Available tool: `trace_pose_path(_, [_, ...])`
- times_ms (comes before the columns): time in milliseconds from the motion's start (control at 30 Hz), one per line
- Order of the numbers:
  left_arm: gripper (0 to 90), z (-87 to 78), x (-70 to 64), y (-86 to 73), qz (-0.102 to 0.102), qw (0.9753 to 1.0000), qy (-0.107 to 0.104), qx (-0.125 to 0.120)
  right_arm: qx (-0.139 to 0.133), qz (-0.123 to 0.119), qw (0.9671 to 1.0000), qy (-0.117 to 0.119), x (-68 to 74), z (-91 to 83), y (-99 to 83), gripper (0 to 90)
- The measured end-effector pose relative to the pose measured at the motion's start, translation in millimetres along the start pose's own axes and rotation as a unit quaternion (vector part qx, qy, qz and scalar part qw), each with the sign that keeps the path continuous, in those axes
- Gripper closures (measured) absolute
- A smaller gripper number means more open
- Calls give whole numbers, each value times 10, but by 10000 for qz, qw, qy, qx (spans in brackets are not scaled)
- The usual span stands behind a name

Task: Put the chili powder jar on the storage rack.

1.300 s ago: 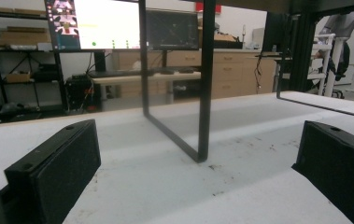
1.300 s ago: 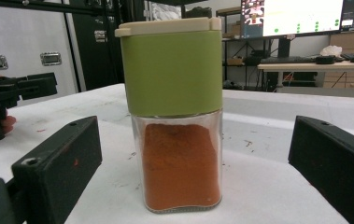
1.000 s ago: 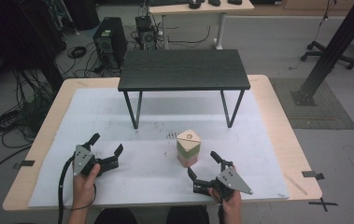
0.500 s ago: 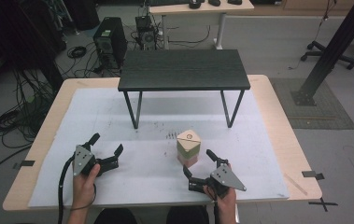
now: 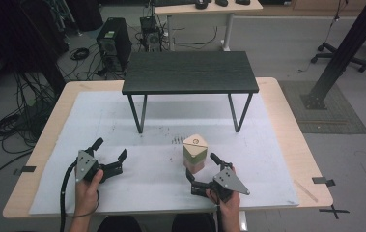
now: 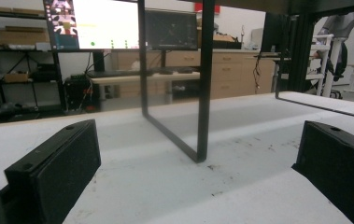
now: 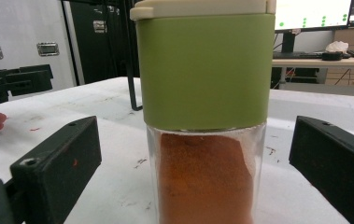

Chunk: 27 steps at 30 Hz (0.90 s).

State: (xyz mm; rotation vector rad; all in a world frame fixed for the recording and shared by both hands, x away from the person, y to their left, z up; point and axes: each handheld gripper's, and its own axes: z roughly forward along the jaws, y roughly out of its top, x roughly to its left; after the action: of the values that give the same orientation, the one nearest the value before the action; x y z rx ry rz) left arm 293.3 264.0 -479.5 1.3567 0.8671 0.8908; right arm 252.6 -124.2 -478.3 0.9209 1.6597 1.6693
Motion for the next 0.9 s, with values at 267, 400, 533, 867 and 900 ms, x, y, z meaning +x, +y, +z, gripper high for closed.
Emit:
trace_pose_path(267, [2, -1, -1, 0, 5, 10000, -4, -2, 10, 34, 10000, -59, 23, 62, 1, 17])
trace_pose_path(400, [2, -1, -1, -1, 2, 10000, -6, -2, 20, 43, 10000, -80, 32, 91, 2, 17])
trace_pose_path(533, [2, -2, -1, -1, 7, 10000, -3, -4, 49, 53, 9999, -114, 37, 118, 4, 17])
trace_pose_path(867, [2, -3, -2, -1, 17, 10000, -11, -21, 74, -15, 9995, -295, 65, 190, 6, 16])
trace_pose_path(900, [2, -3, -2, -1, 17, 10000, -11, -21, 75, -18, 9995, -301, 66, 197, 6, 16])
